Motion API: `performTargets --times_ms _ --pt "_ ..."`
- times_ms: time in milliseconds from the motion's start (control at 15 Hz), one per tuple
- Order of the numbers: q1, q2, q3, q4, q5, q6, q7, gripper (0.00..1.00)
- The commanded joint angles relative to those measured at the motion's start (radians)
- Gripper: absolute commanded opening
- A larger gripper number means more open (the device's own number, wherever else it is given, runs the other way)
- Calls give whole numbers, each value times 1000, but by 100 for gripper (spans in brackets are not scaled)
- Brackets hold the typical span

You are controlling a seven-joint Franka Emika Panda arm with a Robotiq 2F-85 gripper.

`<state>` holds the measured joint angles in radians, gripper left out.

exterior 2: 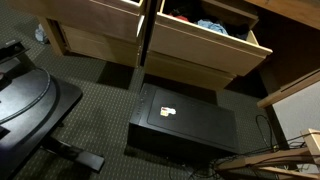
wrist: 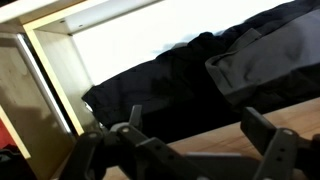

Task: Open the top right drawer and close the top left drawer.

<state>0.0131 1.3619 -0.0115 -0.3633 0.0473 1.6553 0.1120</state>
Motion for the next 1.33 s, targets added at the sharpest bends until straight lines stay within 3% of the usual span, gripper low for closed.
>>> performTargets --times_ms 0,333,600,667,933,1267 --pt "101 8 -34 0 -55 55 26 100" --pt "158 1 -49 -8 -100 12 100 100" --pt "209 1 -74 -5 -139 -37 231 100" --pt "139 -11 -60 -12 -119 -66 192 100" --pt "179 -9 -70 -1 -133 -62 250 100" --pt "284 -6 -96 1 -189 -24 256 100"
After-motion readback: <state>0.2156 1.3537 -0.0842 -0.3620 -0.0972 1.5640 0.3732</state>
